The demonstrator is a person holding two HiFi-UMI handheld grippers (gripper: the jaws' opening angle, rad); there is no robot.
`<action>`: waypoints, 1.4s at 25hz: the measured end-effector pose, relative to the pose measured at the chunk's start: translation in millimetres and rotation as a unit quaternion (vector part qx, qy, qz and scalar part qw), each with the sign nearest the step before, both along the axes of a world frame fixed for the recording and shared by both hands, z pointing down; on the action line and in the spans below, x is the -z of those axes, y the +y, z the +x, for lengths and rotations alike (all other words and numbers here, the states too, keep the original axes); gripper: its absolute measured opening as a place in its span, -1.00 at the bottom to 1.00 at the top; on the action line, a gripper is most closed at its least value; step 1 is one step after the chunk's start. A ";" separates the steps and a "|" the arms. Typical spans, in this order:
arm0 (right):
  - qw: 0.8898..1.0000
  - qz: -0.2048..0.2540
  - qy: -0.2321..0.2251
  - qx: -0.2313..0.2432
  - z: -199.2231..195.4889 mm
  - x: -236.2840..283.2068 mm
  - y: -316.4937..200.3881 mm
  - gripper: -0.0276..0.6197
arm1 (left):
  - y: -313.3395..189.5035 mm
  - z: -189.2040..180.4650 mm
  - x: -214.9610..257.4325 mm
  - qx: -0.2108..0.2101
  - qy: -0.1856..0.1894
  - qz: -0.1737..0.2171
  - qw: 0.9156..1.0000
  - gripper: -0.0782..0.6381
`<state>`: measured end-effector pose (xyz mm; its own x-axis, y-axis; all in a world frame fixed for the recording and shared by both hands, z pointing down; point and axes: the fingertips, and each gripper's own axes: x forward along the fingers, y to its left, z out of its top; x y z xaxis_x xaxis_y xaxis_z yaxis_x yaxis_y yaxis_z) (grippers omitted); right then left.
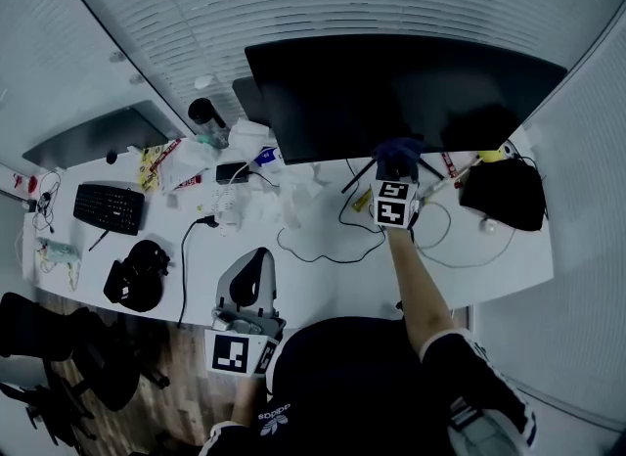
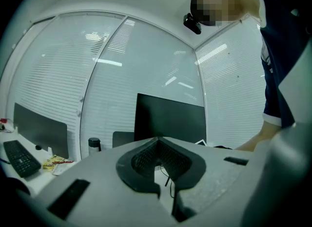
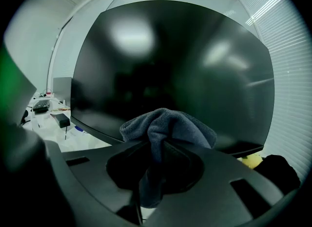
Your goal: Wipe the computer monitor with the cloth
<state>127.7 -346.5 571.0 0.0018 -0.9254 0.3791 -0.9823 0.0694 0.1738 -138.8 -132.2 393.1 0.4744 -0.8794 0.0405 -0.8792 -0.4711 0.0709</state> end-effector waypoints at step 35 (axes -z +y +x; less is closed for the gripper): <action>0.986 -0.021 -0.043 0.162 -229.3 -5.6 -3.0 -0.77 | 9.7 -83.8 -3.3 0.068 0.015 0.006 0.998 -0.77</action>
